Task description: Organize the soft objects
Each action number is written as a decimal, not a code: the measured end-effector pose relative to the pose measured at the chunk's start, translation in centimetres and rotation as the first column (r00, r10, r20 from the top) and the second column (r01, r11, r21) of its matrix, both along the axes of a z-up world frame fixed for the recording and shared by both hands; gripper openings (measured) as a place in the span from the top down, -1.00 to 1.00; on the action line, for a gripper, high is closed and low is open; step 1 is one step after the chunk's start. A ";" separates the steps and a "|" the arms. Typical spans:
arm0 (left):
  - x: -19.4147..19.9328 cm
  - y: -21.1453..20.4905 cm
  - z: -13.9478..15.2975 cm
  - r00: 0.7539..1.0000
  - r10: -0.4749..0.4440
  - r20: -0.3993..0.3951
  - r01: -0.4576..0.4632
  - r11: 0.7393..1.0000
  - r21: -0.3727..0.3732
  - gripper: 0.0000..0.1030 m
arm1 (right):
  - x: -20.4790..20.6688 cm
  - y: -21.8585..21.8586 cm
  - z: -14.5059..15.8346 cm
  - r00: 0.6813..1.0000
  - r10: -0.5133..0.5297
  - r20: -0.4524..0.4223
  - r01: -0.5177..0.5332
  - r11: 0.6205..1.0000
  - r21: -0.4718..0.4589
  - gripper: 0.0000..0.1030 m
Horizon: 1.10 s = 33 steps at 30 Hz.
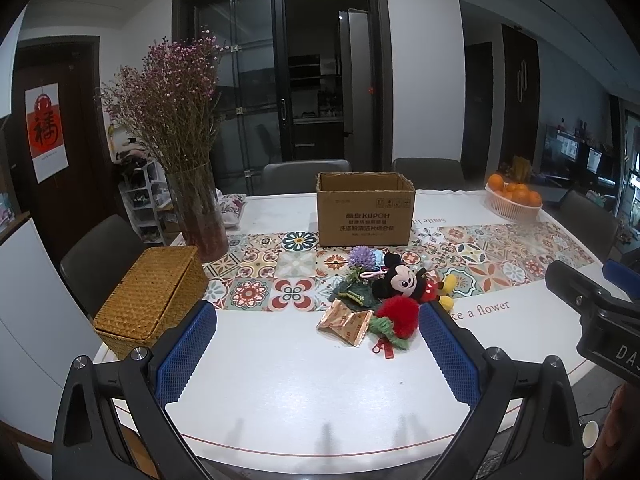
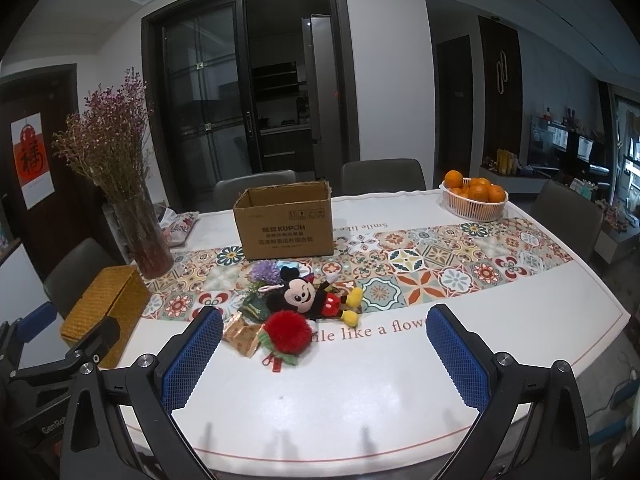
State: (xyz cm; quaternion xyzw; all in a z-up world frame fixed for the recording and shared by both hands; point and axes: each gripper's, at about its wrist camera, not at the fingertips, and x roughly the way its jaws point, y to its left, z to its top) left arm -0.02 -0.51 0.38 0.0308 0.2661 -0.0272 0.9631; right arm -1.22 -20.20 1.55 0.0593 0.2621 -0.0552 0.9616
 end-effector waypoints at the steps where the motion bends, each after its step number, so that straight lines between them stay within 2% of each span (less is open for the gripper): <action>1: 0.0 0.0 0.0 1.000 0.000 0.001 0.000 1.000 -0.001 -1.00 | 0.0 0.0 0.0 1.000 0.000 0.000 0.000 1.000 -0.001 -1.00; 24: -0.3 0.4 -0.1 1.000 -0.002 -0.005 0.002 1.000 -0.006 -1.00 | -0.1 0.4 0.2 1.000 0.015 -0.002 -0.015 1.000 -0.003 -1.00; 33: 0.0 0.0 -1.0 0.999 -0.022 -0.044 0.022 1.000 0.018 -1.00 | 0.4 0.3 -0.7 0.999 0.023 -0.040 -0.022 0.999 0.028 -1.00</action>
